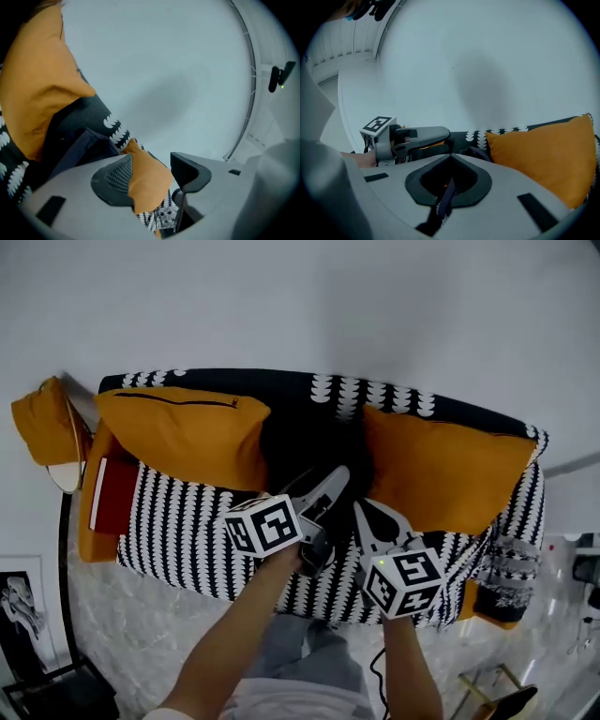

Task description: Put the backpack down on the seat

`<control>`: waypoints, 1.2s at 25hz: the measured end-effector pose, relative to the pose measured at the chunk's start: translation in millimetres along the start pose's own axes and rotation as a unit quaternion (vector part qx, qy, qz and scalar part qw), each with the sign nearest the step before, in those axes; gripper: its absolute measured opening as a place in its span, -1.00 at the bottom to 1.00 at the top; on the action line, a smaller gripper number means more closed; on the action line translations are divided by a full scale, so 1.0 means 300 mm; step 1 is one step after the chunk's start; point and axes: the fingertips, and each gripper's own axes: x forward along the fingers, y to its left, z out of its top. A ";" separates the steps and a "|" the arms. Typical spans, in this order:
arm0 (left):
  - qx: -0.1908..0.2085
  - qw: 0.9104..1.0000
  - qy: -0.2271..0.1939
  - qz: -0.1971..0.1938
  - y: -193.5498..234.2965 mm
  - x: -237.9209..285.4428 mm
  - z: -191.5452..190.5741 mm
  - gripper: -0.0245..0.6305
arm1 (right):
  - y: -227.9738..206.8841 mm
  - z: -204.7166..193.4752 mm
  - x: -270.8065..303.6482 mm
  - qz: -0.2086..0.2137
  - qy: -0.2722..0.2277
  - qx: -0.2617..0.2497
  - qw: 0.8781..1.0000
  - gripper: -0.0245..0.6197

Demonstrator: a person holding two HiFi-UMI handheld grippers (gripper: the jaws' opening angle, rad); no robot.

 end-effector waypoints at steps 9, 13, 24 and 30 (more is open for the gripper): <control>0.146 0.988 0.016 0.037 -0.214 -0.167 -0.041 -0.24 | 0.112 0.120 -0.165 0.017 -0.028 -0.045 0.998 -0.92; 0.186 0.981 0.017 0.057 -0.291 -0.247 -0.075 -0.38 | 0.177 0.140 -0.245 0.030 -0.034 -0.064 0.997 -0.92; 0.295 0.949 0.006 0.109 -0.484 -0.446 -0.169 -0.84 | 0.314 0.145 -0.453 0.061 -0.045 -0.093 0.993 -0.92; 0.331 0.935 -0.007 0.129 -0.549 -0.499 -0.208 -0.87 | 0.356 0.124 -0.539 0.069 -0.046 -0.118 0.989 -0.92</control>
